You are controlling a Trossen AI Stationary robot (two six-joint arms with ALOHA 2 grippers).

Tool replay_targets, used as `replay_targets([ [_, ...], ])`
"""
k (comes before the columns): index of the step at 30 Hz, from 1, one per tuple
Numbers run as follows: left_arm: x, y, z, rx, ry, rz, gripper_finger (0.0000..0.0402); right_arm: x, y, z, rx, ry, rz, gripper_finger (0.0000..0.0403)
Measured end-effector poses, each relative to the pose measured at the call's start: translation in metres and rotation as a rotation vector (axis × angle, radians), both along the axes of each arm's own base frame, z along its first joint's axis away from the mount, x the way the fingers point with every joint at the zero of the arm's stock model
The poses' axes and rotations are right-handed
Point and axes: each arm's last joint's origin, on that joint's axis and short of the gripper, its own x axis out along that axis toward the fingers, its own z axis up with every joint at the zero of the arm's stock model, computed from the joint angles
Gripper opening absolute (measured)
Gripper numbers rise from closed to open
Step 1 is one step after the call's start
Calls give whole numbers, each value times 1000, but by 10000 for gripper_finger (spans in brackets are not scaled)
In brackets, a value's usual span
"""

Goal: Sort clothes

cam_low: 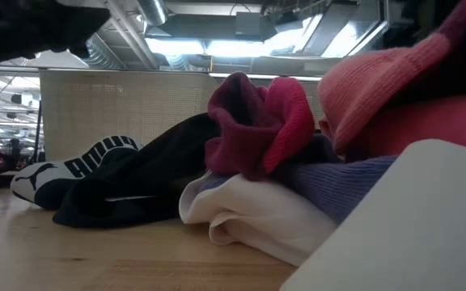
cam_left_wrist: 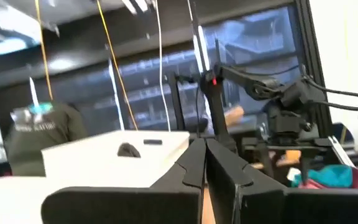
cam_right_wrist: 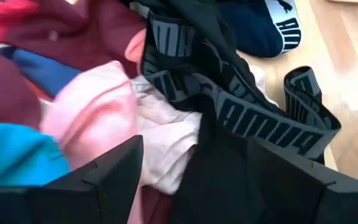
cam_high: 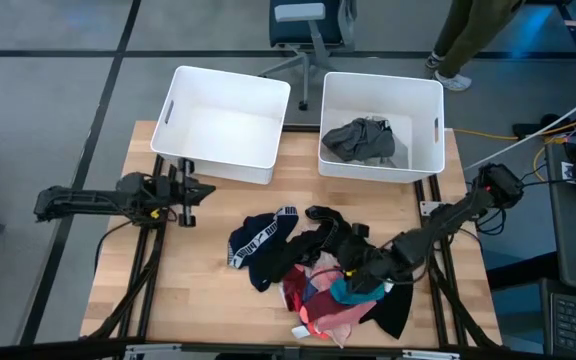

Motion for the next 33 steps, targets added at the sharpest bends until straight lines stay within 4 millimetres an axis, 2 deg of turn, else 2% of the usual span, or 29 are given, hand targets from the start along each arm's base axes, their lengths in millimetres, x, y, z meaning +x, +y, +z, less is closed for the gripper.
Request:
replay_targets([
  [5, 18, 0, 12, -65, 124, -21, 4, 12, -14, -10, -53, -65, 61, 289],
  [10, 50, -5, 20, -157, 332, -76, 4, 19, -31, -20, -100, -80, 107, 289],
  [18, 110, -31, 42, -201, 699, -78, 4, 15, -38, -39, -133, -124, 151, 289],
  [22, 135, -50, 46, -205, 838, -93, 4, 15, -38, -39, -161, -123, 183, 289],
  [28, 148, -65, 32, -172, 925, -110, 4, 28, -37, -24, -190, -213, 229, 289],
  [33, 149, -65, 20, -232, 954, -91, 4, 43, -49, -19, -59, -306, 196, 289],
])
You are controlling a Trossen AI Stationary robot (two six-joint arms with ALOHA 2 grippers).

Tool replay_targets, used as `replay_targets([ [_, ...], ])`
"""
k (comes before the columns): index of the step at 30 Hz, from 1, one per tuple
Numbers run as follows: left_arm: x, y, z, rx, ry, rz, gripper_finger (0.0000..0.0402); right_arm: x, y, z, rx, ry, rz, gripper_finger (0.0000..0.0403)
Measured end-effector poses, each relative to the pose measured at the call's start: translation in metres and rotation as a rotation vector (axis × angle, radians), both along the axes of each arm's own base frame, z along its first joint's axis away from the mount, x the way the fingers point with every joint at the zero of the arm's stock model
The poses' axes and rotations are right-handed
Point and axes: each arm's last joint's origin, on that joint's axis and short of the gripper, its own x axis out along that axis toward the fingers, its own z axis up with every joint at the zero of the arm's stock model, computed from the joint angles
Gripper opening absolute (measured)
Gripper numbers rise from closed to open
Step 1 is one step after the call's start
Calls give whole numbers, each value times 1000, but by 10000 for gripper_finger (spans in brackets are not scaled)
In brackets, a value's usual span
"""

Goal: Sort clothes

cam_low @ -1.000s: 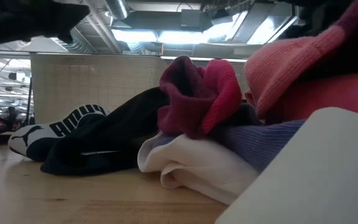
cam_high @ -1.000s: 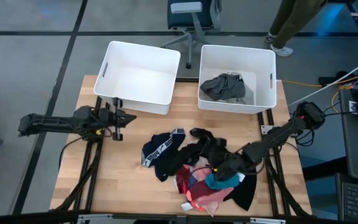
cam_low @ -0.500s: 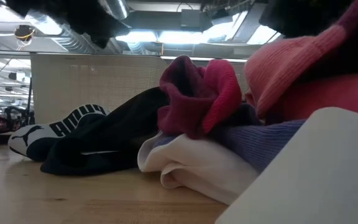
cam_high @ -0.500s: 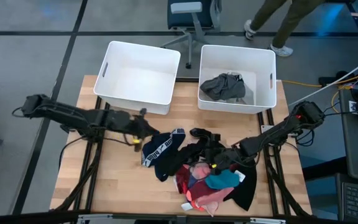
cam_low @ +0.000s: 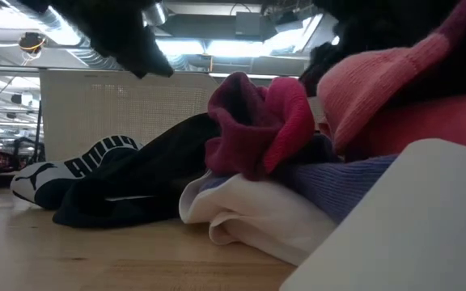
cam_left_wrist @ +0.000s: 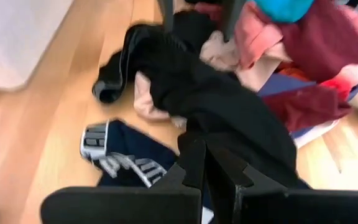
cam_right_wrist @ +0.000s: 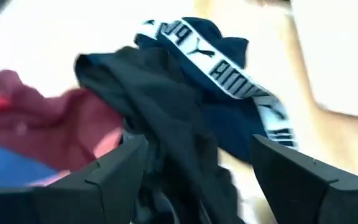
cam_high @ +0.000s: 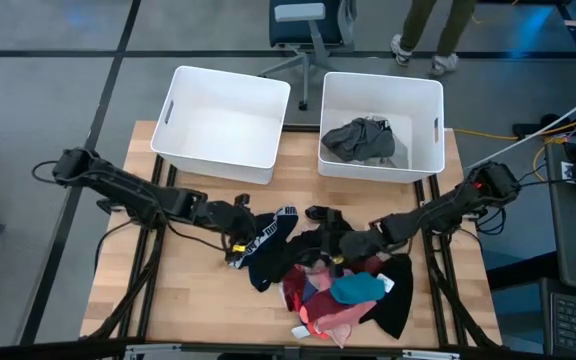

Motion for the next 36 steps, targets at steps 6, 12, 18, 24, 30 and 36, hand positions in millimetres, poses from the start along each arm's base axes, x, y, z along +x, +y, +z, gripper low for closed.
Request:
replay_targets([
  [6, -1, 0, -3, -73, 6, 53, 4, 12, -3, -21, 117, 65, 81, 289],
  [12, 2, -1, 1, -70, -44, 37, 4, 20, 0, -40, 113, 78, 89, 283],
  [18, 3, -1, 3, -71, -69, 44, 4, 21, -1, -43, 57, 78, 65, 183],
  [24, 3, -1, 3, -71, -69, 44, 4, 21, -4, -44, -24, 72, 15, 23],
  [30, 3, -1, 3, -73, -77, 44, 4, 19, -5, -37, -61, 47, -8, 39],
  [36, 4, -1, 4, -74, -81, 43, 4, 10, -9, -9, -96, -10, -2, 11],
])
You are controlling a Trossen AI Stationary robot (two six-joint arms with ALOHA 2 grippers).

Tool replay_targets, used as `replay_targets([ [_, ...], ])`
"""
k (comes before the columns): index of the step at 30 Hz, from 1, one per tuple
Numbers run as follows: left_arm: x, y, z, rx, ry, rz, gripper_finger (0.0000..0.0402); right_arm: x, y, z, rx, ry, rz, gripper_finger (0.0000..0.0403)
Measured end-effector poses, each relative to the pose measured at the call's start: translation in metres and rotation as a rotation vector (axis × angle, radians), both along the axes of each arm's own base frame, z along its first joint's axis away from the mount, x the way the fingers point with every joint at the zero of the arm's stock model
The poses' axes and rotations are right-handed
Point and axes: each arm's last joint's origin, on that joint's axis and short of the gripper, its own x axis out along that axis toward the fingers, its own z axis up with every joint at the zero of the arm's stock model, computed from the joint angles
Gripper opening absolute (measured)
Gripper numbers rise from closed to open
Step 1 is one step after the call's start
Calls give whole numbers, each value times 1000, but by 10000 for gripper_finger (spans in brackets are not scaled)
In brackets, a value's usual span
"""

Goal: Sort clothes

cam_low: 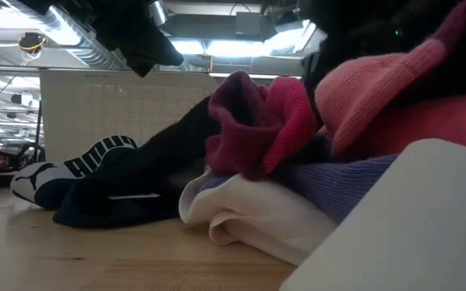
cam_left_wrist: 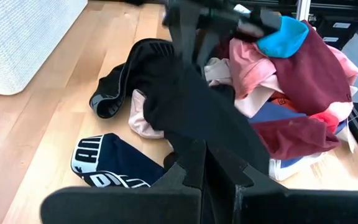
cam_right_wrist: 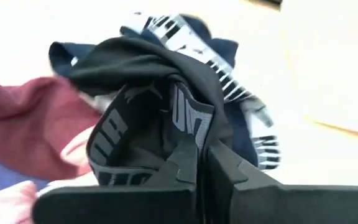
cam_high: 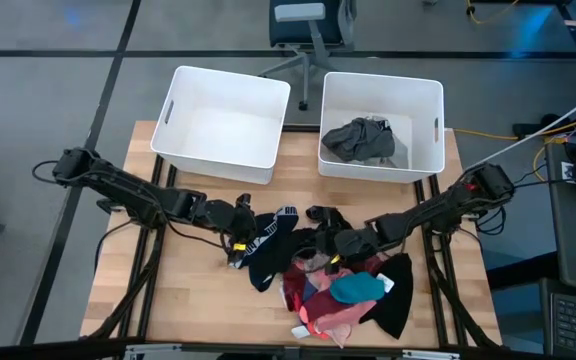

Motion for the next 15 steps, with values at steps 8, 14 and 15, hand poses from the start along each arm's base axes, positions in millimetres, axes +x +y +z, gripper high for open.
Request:
replay_targets([
  [8, 0, 0, 0, -1, -1, 0, 4, -32, -17, 62, -115, -143, -127, 32],
  [14, 0, 0, 0, 0, -1, -1, 4, -59, -29, 105, -182, -287, -147, 25],
  [15, 0, 0, 0, 0, -2, 0, 4, -63, -31, 112, -195, -309, -160, 24],
])
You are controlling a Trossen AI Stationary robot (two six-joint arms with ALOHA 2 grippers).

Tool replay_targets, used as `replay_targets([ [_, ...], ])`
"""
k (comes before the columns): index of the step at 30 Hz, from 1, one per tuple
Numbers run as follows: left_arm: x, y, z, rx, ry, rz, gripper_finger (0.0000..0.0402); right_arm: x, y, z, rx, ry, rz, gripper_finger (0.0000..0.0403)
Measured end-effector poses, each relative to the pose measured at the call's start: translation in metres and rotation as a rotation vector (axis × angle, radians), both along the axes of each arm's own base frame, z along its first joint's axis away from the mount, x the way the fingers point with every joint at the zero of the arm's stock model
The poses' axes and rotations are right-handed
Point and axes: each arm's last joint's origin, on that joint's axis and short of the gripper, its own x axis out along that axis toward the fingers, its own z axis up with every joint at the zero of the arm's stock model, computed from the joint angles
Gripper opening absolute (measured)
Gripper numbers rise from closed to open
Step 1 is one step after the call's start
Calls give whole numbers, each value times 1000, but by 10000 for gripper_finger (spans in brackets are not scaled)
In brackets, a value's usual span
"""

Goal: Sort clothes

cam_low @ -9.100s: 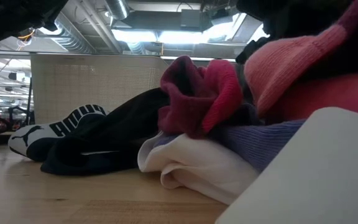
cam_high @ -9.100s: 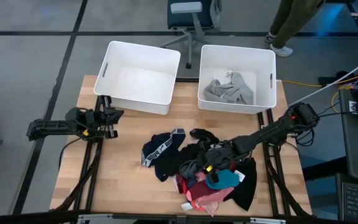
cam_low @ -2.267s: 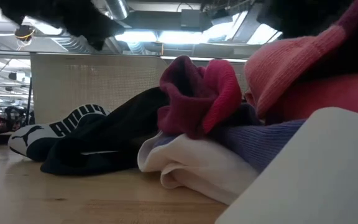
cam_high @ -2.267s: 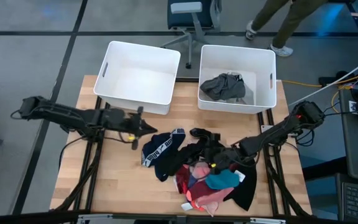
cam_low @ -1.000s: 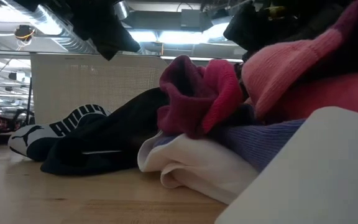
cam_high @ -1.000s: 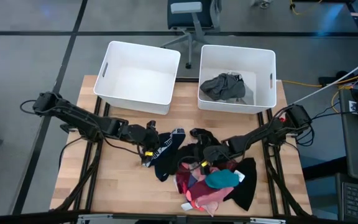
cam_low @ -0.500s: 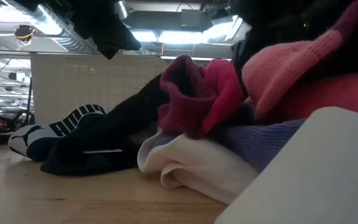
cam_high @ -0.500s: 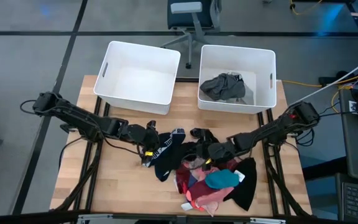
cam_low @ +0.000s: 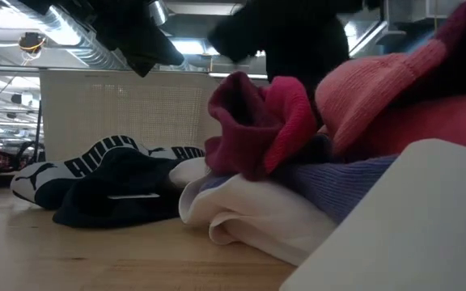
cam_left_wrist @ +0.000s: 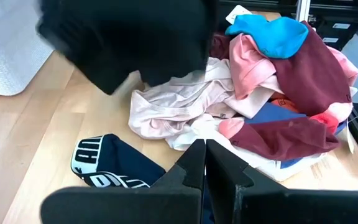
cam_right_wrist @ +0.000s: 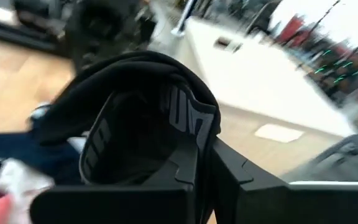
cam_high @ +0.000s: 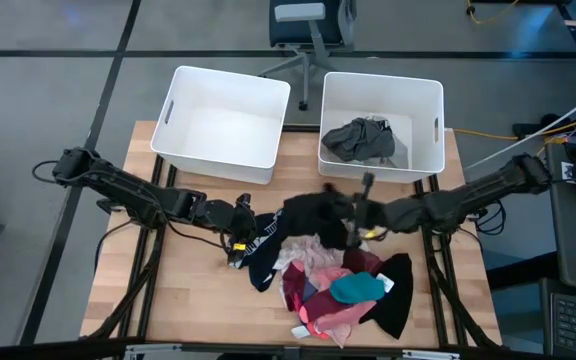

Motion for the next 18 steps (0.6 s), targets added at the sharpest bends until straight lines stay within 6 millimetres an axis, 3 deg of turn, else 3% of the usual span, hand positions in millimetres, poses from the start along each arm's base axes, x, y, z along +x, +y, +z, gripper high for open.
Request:
replay_targets([
  [9, 0, 0, 0, 1, -5, 3, 4, -38, -23, 50, -154, -194, -145, 29],
  [18, 0, 0, 0, 7, -5, 2, 4, -65, -62, 93, -381, -380, -368, 30],
])
